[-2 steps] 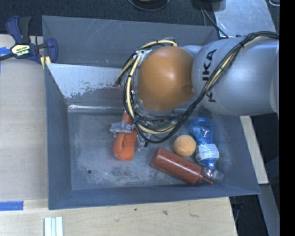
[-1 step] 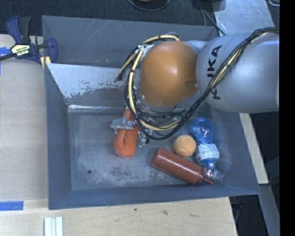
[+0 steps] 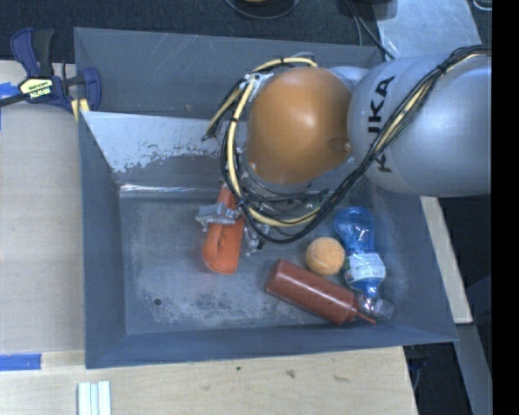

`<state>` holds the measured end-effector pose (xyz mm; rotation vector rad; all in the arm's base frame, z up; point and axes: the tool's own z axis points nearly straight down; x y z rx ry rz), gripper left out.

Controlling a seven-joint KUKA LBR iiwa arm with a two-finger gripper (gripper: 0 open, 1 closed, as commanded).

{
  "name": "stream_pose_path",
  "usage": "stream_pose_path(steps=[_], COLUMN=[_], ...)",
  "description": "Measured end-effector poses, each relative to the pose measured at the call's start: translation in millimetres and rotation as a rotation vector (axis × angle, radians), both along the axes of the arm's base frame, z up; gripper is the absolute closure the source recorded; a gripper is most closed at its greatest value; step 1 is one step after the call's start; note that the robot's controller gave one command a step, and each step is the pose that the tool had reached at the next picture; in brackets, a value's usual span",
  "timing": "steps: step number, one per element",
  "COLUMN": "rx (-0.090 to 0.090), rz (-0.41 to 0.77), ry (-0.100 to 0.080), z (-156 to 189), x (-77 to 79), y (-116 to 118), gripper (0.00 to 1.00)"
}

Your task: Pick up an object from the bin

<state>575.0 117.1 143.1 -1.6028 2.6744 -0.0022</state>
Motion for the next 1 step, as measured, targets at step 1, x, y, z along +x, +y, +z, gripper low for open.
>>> stream_pose_path(steps=[1], rx=[0.000], rz=[-0.001], ry=[0.004], z=[7.3], x=[-1.1], y=[-0.1], gripper=[1.00])
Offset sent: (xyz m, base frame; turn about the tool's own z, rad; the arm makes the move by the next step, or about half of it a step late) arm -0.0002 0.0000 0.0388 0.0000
